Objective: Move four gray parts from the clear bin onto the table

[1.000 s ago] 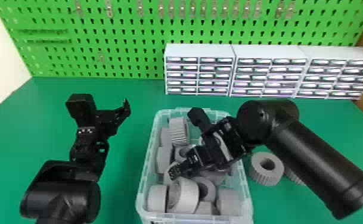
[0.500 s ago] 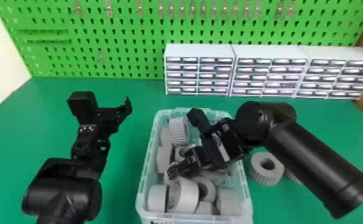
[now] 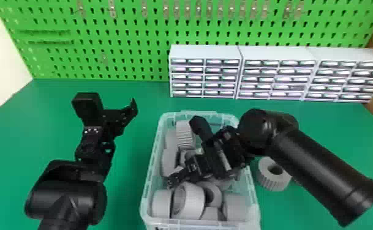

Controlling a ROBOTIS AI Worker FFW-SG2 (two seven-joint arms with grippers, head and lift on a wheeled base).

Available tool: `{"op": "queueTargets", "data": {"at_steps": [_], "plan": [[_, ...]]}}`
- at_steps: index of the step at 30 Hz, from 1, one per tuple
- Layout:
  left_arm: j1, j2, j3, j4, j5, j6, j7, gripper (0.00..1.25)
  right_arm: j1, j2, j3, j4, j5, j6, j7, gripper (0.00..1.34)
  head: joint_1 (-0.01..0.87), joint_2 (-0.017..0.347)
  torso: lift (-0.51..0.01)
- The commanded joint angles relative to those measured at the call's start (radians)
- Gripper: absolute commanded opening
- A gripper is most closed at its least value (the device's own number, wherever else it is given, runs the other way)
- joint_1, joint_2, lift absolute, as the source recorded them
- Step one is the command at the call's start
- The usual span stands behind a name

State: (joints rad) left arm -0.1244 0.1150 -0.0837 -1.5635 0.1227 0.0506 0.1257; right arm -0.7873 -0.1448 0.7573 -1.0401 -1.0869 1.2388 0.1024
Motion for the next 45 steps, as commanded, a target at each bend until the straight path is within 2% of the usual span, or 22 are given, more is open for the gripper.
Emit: {"op": "queueTargets", "data": {"at_steps": [1, 11, 21, 29, 35, 40, 45], "plan": [[-0.001, 0.000, -0.001, 0.000, 0.002, 0.000, 0.000, 1.16, -0.001, 0.001, 0.007, 0.009, -0.016, -0.004, -0.001, 0.80, 0.693, 0.072, -0.052], [-0.001, 0.000, -0.001, 0.000, 0.002, 0.000, 0.000, 1.16, 0.005, -0.002, 0.002, 0.009, -0.015, -0.028, -0.016, 0.80, 0.693, 0.072, -0.052], [-0.003, 0.000, -0.002, 0.000, 0.003, 0.000, 0.000, 1.16, 0.010, -0.002, -0.033, 0.014, 0.033, -0.035, -0.058, 0.80, 0.693, 0.072, -0.052], [-0.008, 0.000, -0.004, 0.000, 0.003, 0.000, 0.000, 1.16, 0.016, 0.001, -0.033, 0.031, 0.032, -0.081, -0.062, 0.80, 0.693, 0.072, -0.052], [-0.012, 0.000, -0.008, 0.005, 0.003, 0.000, 0.000, 1.16, 0.016, 0.005, -0.015, 0.054, -0.004, -0.128, -0.062, 0.79, 0.693, 0.072, -0.052], [-0.012, 0.000, -0.008, 0.005, 0.003, 0.000, 0.000, 1.16, 0.014, 0.005, -0.004, 0.054, -0.027, -0.137, -0.062, 0.71, 0.693, 0.072, -0.052], [-0.009, 0.000, -0.007, 0.005, 0.003, 0.000, 0.000, 1.16, 0.013, 0.005, -0.001, 0.054, -0.027, -0.136, -0.062, 0.41, 0.693, 0.072, -0.052]]}}
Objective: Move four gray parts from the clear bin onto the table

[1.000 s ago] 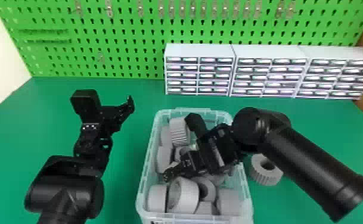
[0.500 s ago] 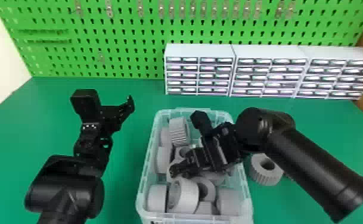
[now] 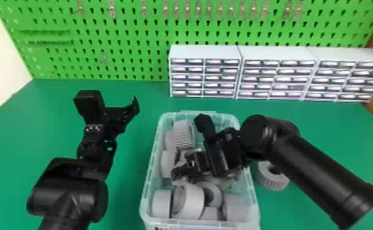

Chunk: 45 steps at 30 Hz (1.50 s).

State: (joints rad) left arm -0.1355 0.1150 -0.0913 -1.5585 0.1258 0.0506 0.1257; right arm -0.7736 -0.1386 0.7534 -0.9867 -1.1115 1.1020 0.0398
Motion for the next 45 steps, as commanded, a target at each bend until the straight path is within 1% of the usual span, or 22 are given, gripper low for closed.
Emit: {"op": "queueTargets", "data": {"at_steps": [1, 3, 7, 15, 23, 32, 45], "plan": [[0.004, 0.000, 0.002, 0.000, 0.000, 0.000, 0.000, 1.16, -0.001, -0.001, 0.003, -0.001, -0.002, 0.002, 0.000, 0.37, 0.693, 0.072, -0.052], [0.005, 0.000, 0.004, 0.000, 0.002, 0.000, 0.000, 1.16, -0.004, -0.001, 0.003, -0.003, 0.002, 0.009, 0.000, 0.33, 0.693, 0.072, -0.052], [0.005, 0.000, 0.002, 0.000, 0.002, 0.000, 0.000, 1.16, -0.007, -0.001, 0.001, -0.009, 0.013, 0.019, 0.000, 0.33, 0.693, 0.072, -0.052], [0.007, 0.000, 0.005, 0.000, 0.002, 0.000, 0.000, 1.16, -0.009, -0.002, -0.020, -0.046, 0.041, 0.052, 0.000, 0.33, 0.693, 0.072, -0.052], [0.013, 0.000, 0.008, 0.000, 0.002, -0.002, 0.000, 1.16, -0.010, -0.002, -0.052, -0.104, 0.070, 0.102, -0.001, 0.33, 0.693, 0.072, -0.052], [0.017, 0.000, 0.013, -0.002, 0.002, -0.002, 0.000, 1.16, -0.009, -0.006, -0.105, -0.174, 0.090, 0.164, -0.040, 0.33, 0.693, 0.072, -0.052], [0.022, 0.000, 0.018, -0.002, 0.003, -0.002, 0.000, 1.16, -0.006, -0.009, -0.172, -0.257, 0.144, 0.233, -0.048, 0.33, 0.693, 0.072, -0.052]]}}
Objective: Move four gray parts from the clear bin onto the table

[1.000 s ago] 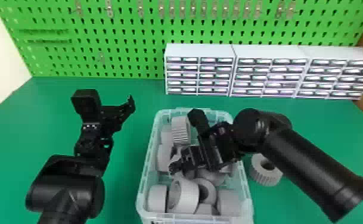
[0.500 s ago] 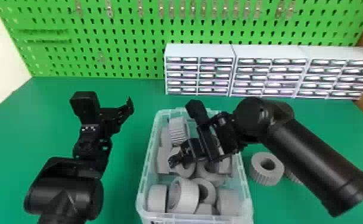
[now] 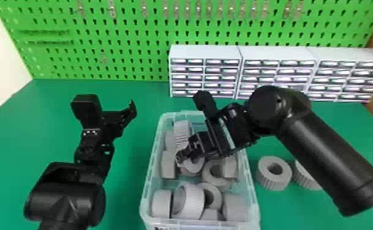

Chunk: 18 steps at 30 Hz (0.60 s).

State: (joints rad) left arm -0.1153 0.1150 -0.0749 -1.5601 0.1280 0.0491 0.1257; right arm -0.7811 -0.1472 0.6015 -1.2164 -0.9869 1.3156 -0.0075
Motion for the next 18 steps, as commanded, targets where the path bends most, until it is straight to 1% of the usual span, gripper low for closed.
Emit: {"op": "queueTargets", "data": {"at_steps": [1, 12, 18], "plan": [[0.002, 0.000, 0.001, 0.000, 0.001, 0.000, 0.000, 1.16, 0.000, 0.000, -0.025, -0.032, 0.022, 0.024, 0.000, 0.33, 0.693, 0.072, -0.052], [0.000, 0.002, 0.003, 0.000, 0.001, -0.001, 0.000, 1.16, -0.001, -0.005, -0.089, -0.086, 0.067, 0.065, 0.000, 0.33, 0.693, 0.072, -0.052], [0.000, 0.003, 0.003, 0.000, 0.001, -0.001, 0.000, 1.16, -0.001, -0.006, -0.137, -0.117, 0.120, 0.094, 0.000, 0.33, 0.693, 0.072, -0.052]]}}
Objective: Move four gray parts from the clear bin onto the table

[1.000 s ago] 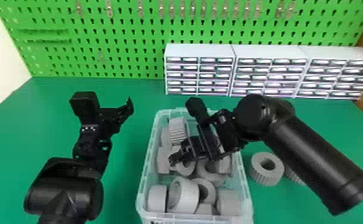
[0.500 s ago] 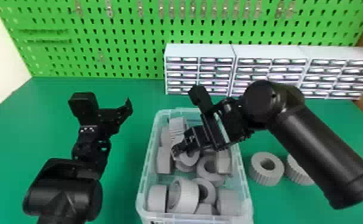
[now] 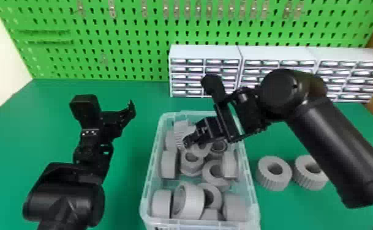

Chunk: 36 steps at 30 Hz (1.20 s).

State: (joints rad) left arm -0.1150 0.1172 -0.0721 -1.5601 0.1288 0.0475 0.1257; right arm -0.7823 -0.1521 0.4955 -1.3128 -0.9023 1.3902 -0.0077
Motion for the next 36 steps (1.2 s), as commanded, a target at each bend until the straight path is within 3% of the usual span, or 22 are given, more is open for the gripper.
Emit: {"op": "queueTargets", "data": {"at_steps": [1, 21, 36], "plan": [[0.000, 0.001, 0.000, 0.000, 0.000, 0.000, 0.000, 1.16, 0.000, -0.001, -0.038, -0.025, 0.043, 0.023, 0.000, 0.33, 0.693, 0.072, -0.052], [0.006, 0.001, 0.002, 0.000, 0.000, 0.000, 0.000, 1.16, 0.015, -0.010, -0.227, -0.080, 0.209, 0.105, 0.000, 0.33, 0.693, 0.072, -0.052], [0.000, 0.001, 0.011, -0.005, 0.002, -0.003, 0.000, 1.16, 0.015, -0.020, -0.299, -0.094, 0.287, 0.127, 0.000, 0.33, 0.693, 0.072, -0.052]]}}
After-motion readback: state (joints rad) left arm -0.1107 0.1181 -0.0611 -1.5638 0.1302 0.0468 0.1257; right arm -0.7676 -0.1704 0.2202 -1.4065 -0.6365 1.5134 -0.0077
